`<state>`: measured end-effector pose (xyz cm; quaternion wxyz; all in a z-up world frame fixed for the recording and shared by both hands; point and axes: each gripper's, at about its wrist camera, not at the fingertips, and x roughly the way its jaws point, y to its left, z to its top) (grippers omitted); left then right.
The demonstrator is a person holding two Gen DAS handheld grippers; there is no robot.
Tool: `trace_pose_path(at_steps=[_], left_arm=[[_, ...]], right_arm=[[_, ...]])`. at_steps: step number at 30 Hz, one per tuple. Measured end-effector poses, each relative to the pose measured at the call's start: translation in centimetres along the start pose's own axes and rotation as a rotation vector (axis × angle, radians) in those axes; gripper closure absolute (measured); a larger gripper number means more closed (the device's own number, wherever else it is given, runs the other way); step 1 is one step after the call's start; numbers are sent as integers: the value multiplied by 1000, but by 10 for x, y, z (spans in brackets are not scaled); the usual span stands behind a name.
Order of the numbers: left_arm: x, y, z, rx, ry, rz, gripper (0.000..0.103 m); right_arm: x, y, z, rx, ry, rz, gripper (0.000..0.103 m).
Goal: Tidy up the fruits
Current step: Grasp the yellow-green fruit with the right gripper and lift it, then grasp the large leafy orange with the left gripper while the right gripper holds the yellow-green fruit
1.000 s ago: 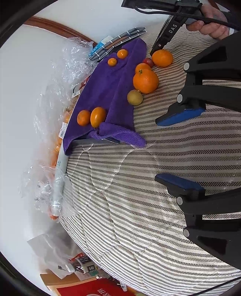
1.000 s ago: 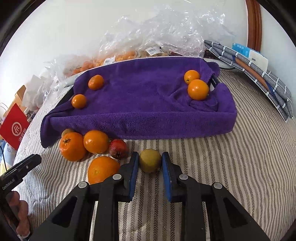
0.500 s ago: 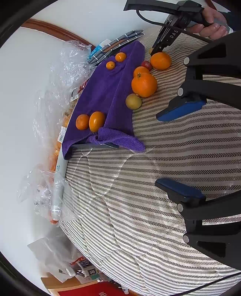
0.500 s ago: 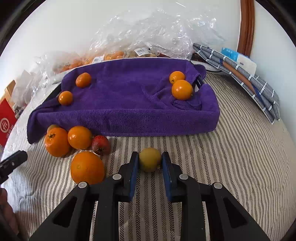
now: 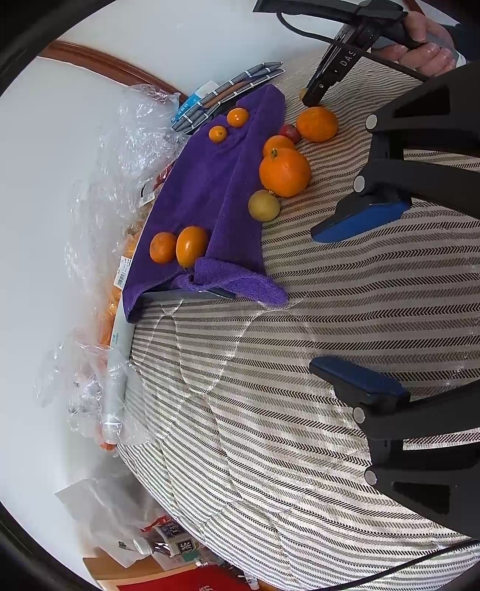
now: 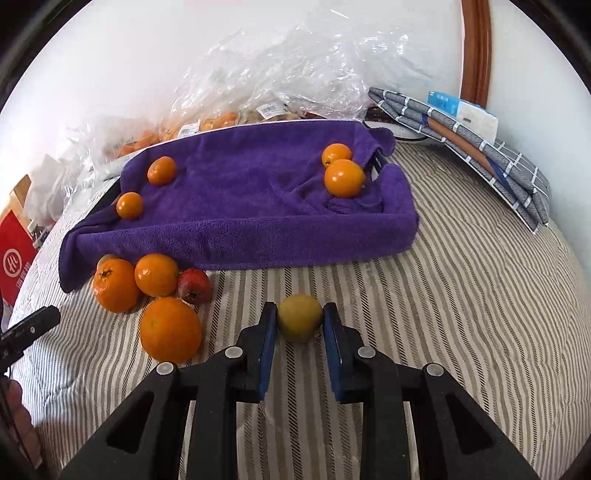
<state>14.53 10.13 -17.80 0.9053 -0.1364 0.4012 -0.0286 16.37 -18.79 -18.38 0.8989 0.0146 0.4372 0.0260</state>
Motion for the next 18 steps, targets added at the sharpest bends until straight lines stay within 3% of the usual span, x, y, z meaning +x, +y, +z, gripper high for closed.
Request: trace_pose_path(at_steps=[11,18], left_arm=[[-4,-9,-4,43,29,17,45],[-4,-23,-4,38,45,-31,46]], right_arm=[[-17,-21,-12,-19,-28,-32,78],[-12,-35,-11,20,-5,-10,78]])
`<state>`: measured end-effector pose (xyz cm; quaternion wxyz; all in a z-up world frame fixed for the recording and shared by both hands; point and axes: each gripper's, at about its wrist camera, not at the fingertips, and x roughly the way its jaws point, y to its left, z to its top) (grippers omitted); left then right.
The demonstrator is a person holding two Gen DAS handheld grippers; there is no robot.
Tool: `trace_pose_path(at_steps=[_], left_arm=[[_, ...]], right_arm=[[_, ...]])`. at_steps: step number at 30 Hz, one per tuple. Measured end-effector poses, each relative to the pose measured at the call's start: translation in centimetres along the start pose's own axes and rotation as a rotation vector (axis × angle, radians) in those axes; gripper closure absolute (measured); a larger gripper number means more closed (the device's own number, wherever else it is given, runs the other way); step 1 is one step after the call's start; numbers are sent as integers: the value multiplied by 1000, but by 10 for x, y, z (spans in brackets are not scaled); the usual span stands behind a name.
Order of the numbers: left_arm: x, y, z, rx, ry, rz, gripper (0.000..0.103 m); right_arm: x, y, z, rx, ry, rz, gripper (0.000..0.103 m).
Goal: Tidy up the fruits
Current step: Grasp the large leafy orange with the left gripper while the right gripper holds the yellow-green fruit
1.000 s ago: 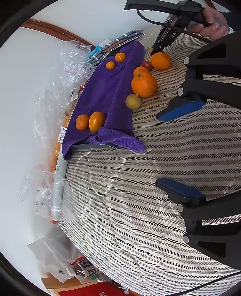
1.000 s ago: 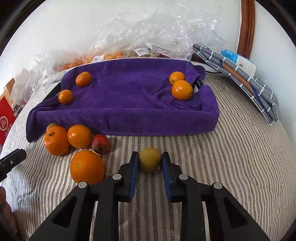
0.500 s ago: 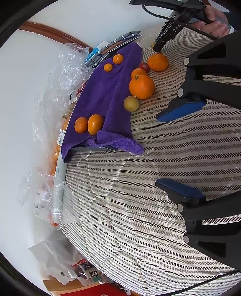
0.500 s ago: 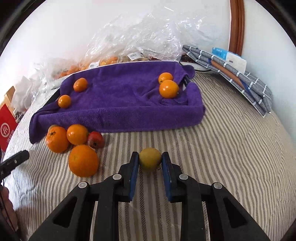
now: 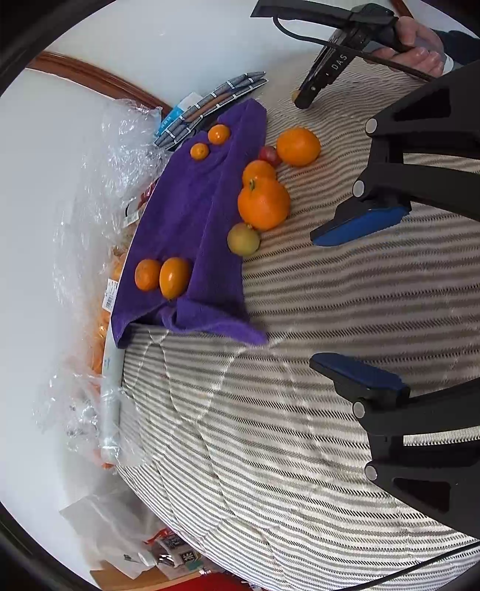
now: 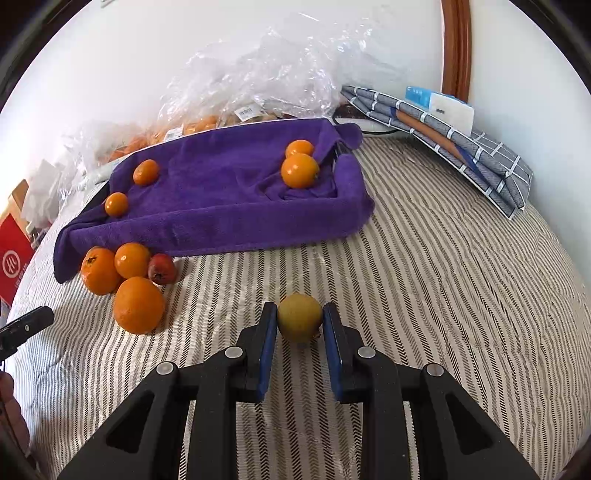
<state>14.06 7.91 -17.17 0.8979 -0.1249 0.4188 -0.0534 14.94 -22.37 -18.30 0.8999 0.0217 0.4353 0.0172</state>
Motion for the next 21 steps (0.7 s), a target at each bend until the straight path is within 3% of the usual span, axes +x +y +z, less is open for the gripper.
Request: trace_pose_path(at_steps=[10,16,21], left_arm=[[21,-44,22,23,11,-108,46],[36,-66,22,54,28,-116,52],[46,-66,26,-2,21,-98,52]], right_arm=[[0,-7,3,-36,-17,82,78],[0,-19,4,29,-22,122,78],[0,-20,4,38,-22,130,78]])
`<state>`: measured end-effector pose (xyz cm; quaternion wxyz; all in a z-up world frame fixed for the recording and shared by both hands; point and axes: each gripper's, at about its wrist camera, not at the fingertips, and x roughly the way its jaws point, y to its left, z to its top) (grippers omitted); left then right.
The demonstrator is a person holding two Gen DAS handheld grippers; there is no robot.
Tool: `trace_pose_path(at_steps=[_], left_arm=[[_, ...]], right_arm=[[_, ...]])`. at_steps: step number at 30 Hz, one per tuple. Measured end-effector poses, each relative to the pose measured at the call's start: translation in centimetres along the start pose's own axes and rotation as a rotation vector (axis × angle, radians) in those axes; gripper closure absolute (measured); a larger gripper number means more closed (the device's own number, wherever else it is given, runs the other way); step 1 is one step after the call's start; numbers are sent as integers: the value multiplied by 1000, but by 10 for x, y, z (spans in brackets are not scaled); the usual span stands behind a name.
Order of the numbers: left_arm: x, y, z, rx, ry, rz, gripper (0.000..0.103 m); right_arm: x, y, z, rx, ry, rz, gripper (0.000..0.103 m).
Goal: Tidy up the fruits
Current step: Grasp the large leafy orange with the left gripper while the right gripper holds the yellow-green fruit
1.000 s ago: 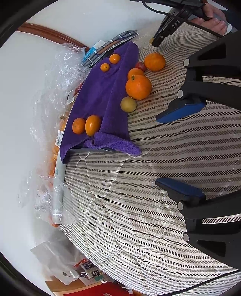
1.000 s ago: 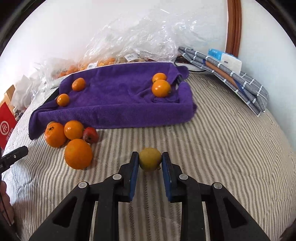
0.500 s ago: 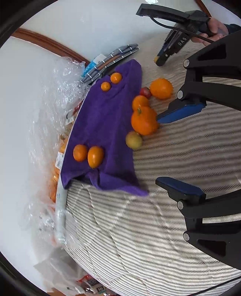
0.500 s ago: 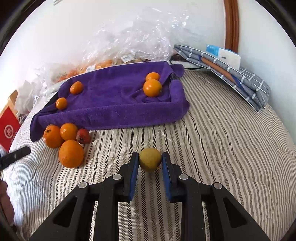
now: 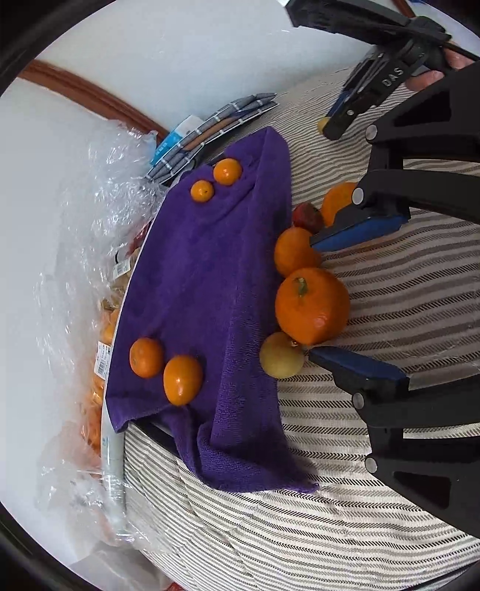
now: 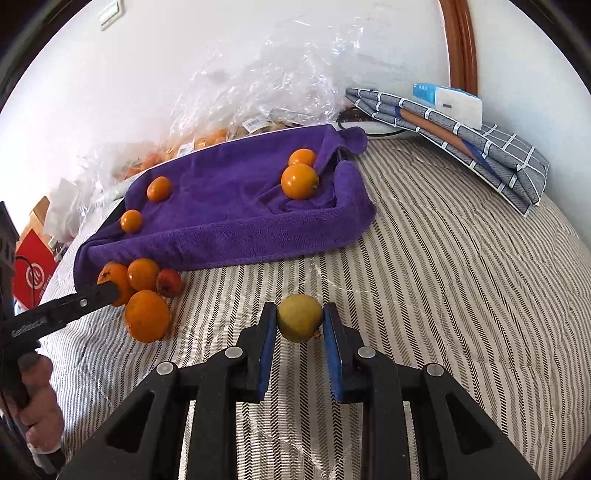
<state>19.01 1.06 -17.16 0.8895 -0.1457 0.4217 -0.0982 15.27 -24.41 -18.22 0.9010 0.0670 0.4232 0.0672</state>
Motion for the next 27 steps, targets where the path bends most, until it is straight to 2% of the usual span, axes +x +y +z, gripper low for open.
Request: trace_pose_path(at_steps=[4,6,11,27], left_arm=[[5,0,1,-25,-8,20,55],[7,-3,1,-11,-7,32,62],[2,1,0,-26,-14,18,62],[-37,22,-8,-51,-58,41,62]], right_arm=[[1,0,0,-1,4,-3,78],[2,-1,0,-4,8,-3,78],[2,-1,0,-5,6,-7,78],[-4,-5,-2,19,-21,-27,78]])
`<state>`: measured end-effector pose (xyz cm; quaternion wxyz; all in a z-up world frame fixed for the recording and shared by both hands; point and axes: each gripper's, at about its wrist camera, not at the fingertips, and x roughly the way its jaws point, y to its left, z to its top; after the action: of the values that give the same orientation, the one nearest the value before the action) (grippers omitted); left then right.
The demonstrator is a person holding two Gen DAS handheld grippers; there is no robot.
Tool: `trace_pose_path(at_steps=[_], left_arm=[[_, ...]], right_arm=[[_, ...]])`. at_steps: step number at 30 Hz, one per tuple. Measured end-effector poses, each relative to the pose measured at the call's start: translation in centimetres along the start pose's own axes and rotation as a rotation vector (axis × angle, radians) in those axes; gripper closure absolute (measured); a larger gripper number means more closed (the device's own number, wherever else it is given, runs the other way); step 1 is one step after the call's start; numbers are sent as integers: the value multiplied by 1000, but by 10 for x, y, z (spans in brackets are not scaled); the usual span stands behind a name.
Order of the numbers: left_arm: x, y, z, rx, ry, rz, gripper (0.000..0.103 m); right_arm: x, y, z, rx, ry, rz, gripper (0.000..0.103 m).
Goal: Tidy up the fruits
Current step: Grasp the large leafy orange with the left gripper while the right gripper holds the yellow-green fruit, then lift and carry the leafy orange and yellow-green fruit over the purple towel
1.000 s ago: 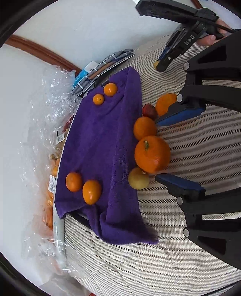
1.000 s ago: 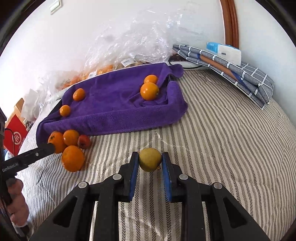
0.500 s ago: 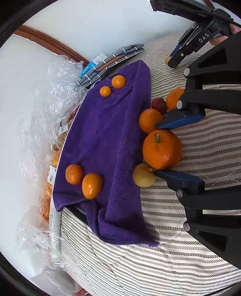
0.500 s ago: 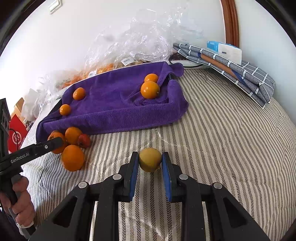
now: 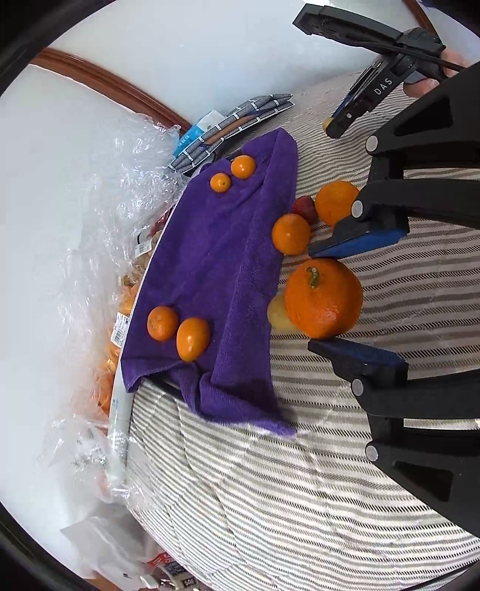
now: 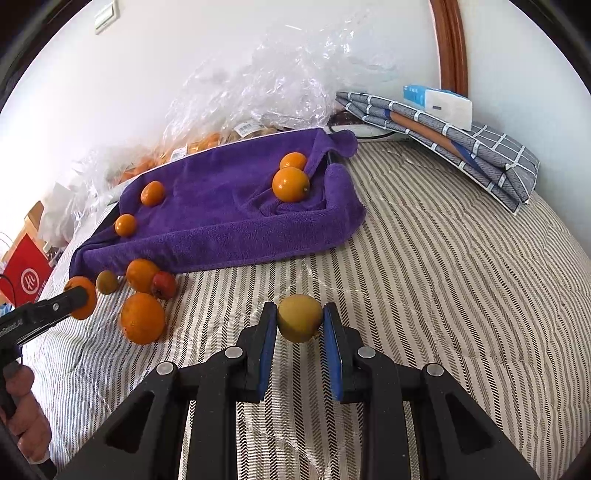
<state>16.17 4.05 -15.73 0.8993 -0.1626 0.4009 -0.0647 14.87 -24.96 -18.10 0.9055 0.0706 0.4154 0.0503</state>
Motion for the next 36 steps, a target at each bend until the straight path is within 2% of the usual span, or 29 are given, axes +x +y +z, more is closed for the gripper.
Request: trace_pose_path(at_steps=[6,10,13,17,21,25,36], left_arm=[[-21,6,-2,-7,-21,8,62],[-34,10,-4,-15,-32,12,62],[-43,13,-5,-17,-44,16,62],[-52,16,-2,-31,-55,18,62],[-62,18,4,-45,-81,8,62],[-72,16,12,-52,-101,-6,62],[-70,6,40,-31,-124,-11,62]], right_arm=[[-2,2,-1,0,0,-23,78],[-6,2,-4,36,27,36,78],[-16,5,-3,43,14,45,78],[-33,8,4,51,-14,77,78],[-47,13,15,23,-34,51,78],[-55,19,25,10,-34,63,78],[-55,31,50,-12,-49,64,78]])
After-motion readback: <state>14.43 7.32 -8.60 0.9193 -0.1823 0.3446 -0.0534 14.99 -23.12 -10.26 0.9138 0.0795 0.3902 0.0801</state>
